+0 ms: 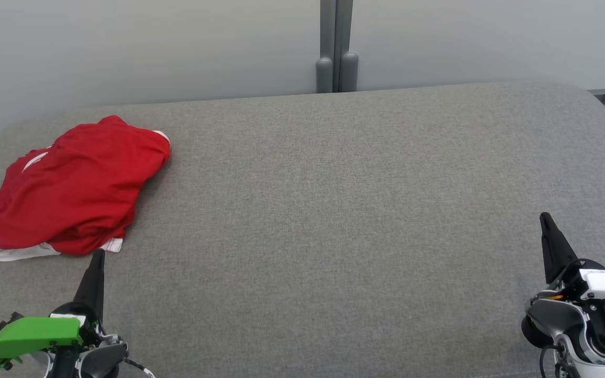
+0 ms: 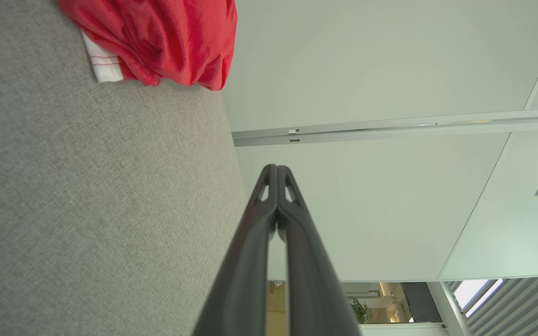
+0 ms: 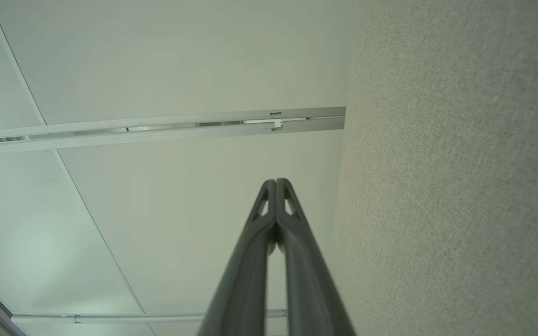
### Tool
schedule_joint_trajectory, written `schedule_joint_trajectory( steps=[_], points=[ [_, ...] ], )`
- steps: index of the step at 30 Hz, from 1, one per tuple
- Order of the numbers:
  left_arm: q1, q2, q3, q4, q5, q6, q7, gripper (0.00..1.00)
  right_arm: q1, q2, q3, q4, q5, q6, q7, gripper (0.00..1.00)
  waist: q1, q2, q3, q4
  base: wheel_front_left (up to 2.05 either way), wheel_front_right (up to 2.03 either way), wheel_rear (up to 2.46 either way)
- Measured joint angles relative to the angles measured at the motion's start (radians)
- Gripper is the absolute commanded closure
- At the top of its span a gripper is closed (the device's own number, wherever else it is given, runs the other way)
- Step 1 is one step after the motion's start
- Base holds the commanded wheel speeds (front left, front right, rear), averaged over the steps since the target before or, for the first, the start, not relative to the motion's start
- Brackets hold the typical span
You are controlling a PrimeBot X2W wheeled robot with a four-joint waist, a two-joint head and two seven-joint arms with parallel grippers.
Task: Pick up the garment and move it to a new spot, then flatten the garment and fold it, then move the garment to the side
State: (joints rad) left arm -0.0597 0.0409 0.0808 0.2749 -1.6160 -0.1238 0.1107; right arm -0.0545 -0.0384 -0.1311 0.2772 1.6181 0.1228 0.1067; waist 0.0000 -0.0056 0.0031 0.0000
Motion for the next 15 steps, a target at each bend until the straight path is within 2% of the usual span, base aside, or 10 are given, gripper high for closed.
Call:
schedule_joint_trajectory(
  steps=[3, 4, 15],
  points=[
    [0.000, 0.000, 0.000, 0.000, 0.000, 0.000, 0.000, 1.00, 0.000, 0.000, 0.000, 0.000, 0.000, 0.000, 0.000, 1.00, 0.0000, 0.0000, 0.000, 0.000, 0.00, 0.00, 0.00],
    [0.000, 0.000, 0.000, 0.000, 0.000, 0.000, 0.000, 0.00, 0.000, 0.000, 0.000, 0.000, 0.000, 0.000, 0.000, 0.00, 0.0000, 0.0000, 0.000, 0.000, 0.00, 0.00, 0.00],
    [0.040, -0.019, -0.016, 0.040, 0.005, 0.001, -0.006, 0.00, 0.045, 0.020, 0.008, 0.035, -0.014, -0.001, -0.010, 0.00, 0.0000, 0.0000, 0.000, 0.000, 0.00, 0.00, 0.00]
  ],
)
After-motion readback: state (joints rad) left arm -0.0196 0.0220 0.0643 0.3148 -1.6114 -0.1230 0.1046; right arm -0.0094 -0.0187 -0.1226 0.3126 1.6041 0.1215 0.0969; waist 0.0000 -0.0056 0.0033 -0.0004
